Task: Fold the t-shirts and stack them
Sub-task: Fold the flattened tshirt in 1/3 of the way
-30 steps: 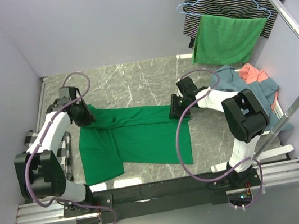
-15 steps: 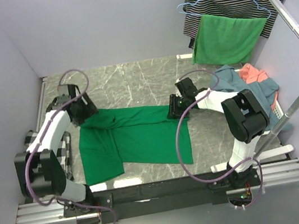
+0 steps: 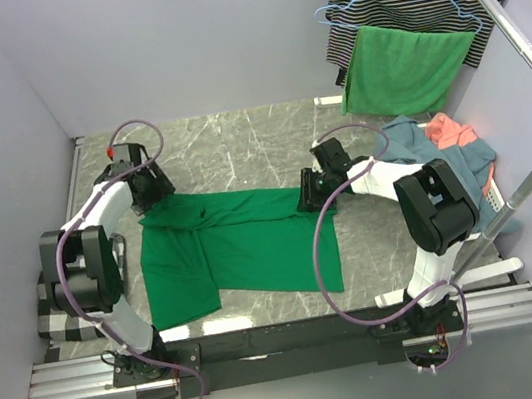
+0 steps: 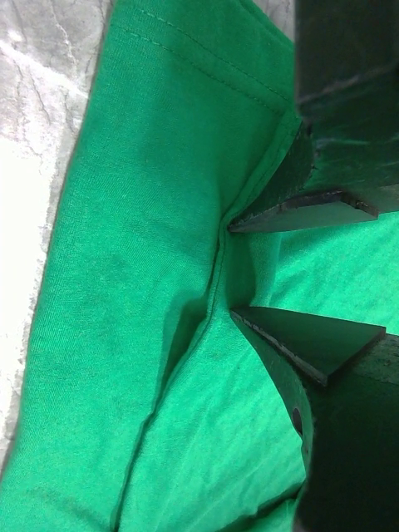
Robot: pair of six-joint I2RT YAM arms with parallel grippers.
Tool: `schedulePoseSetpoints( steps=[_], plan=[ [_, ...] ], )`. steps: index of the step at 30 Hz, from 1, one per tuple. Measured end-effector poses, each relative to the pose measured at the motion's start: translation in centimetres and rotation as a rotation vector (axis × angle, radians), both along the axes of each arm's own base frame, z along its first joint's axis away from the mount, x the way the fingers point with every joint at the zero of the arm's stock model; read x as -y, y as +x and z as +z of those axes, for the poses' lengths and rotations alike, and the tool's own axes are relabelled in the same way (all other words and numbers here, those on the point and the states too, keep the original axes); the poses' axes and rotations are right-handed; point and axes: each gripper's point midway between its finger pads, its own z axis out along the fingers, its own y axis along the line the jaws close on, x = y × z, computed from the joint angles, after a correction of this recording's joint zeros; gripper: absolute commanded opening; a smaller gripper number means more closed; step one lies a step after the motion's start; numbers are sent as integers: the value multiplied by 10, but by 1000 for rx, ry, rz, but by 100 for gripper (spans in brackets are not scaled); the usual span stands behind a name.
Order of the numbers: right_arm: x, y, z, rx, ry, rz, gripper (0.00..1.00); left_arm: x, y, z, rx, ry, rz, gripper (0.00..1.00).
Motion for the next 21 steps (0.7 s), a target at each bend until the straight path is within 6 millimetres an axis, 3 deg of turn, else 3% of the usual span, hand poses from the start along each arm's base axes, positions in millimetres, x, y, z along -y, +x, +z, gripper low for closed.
schedulePoseSetpoints(
  steps=[7,10,11,14,21],
  plan=[
    [0,-1,0,-1,-3,7,49,-18,13,-5,61,-33,80,65],
    [0,0,0,-4,-4,8,49,-27,17,-9,71,-50,113,52],
    [0,0,0,-5,-4,8,49,-30,19,-10,76,-54,122,43],
    [0,0,0,-7,-4,8,49,-31,24,-16,78,-72,137,27],
    [0,0,0,-10,-6,9,49,-27,29,-22,81,-96,127,9]
  ],
)
